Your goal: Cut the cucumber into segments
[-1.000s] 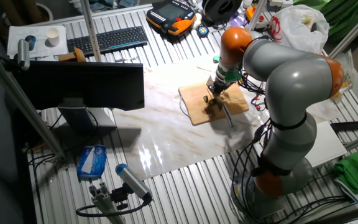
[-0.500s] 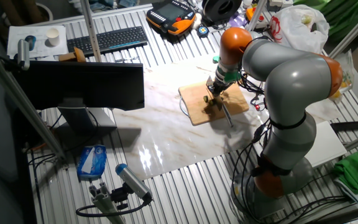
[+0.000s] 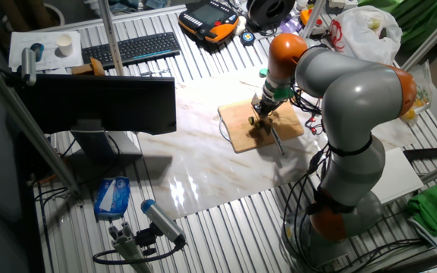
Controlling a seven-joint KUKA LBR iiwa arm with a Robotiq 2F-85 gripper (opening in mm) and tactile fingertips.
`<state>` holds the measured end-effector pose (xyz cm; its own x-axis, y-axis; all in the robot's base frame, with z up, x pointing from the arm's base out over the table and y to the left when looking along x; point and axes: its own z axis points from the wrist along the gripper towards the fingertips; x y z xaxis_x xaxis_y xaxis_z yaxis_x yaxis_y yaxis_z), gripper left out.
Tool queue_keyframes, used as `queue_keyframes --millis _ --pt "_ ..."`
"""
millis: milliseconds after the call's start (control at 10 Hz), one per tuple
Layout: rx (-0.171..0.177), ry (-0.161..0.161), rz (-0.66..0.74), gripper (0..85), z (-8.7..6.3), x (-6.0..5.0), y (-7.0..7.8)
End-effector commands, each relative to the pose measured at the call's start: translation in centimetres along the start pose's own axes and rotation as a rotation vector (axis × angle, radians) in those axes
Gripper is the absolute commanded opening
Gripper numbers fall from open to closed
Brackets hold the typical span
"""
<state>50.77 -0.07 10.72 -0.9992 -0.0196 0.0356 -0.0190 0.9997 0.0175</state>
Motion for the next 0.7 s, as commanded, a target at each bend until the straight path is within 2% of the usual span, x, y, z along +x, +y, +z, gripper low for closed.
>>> queue_keyframes --millis 0,300,600 --pt "-0.002 0.002 0.000 0.7 0.06 0.01 0.01" --pt "0.000 -0.012 0.000 0.7 0.85 0.18 0.19" --pt "0.011 -0.022 -0.006 0.7 0.87 0.24 0.23"
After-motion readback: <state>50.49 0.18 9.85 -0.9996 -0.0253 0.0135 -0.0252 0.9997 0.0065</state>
